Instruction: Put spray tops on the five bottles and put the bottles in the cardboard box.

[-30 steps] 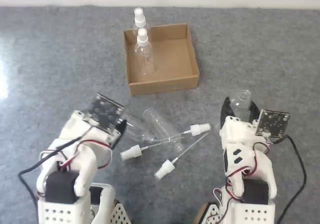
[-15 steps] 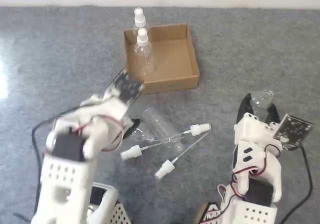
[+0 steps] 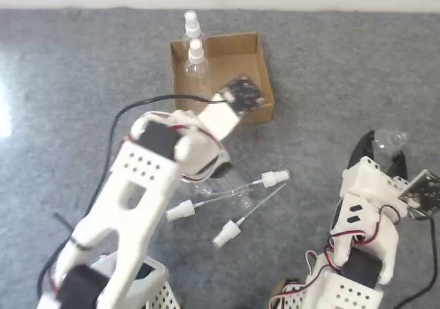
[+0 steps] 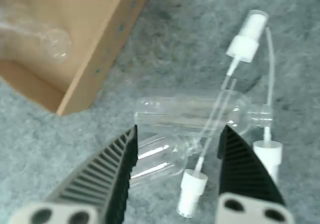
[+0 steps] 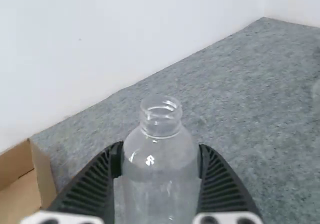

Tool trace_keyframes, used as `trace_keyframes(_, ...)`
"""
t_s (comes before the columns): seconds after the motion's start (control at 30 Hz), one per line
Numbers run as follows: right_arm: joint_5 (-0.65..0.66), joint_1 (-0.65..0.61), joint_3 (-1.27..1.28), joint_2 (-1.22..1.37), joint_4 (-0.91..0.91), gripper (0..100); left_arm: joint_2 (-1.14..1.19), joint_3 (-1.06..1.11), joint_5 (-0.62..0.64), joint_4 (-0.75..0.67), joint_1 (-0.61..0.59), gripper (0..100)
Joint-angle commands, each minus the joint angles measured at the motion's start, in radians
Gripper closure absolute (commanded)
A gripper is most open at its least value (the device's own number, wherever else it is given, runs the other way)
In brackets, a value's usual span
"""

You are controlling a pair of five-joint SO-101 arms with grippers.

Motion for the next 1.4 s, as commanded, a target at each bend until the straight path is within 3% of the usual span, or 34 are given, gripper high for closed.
trace_keyframes(0.0,-0.02,0.025,-0.012,-0.022,-0.024,95.4,0.101,-0.11,0.012,-0.002,0.077,76)
trace_keyframes(0.47,-0.023,0.088,-0.015,-0.022,-0.024,95.4,0.493,-0.344,0.012,0.003,0.239,76)
trace_keyframes(0.93,-0.023,0.088,-0.015,-0.022,-0.025,95.4,0.781,-0.544,0.008,0.008,0.273,81)
trace_keyframes(1.37,-0.02,0.085,-0.015,-0.022,-0.025,95.4,1.037,-0.796,0.006,0.14,0.284,81)
